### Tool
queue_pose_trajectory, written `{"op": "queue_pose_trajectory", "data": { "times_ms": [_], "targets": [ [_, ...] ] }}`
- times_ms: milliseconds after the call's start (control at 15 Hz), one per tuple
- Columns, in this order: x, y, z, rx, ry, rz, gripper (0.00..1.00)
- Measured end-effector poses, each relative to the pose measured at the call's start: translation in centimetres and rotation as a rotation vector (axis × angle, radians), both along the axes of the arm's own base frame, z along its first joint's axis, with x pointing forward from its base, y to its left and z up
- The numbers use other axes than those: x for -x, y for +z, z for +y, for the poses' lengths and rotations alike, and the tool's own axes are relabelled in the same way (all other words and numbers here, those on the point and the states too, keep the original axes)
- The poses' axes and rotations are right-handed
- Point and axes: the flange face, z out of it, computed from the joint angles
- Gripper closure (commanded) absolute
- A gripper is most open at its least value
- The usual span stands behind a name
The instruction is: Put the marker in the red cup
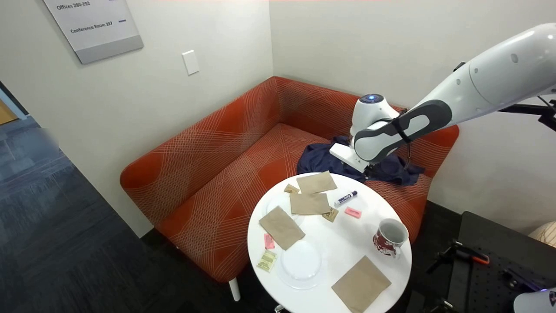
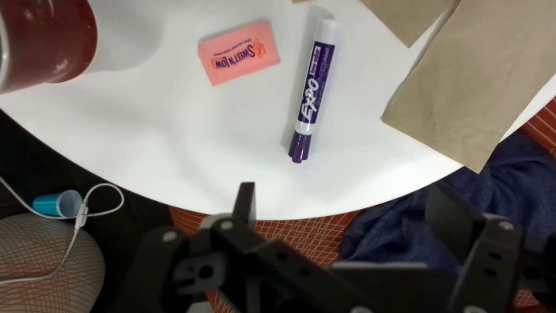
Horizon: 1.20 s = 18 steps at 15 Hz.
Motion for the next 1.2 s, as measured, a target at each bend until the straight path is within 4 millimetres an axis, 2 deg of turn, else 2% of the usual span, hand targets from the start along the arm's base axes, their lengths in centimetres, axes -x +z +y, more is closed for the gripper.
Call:
{"op": "queue_pose_trajectory", "data": {
  "times_ms": [533, 1200],
  "targets": [
    [-2.2, -3.6, 0.5, -0.038, 0.010, 0.002, 0.00],
    [-3.5, -8.5, 1.0, -0.079, -0.029, 0.020, 0.00]
  ]
}}
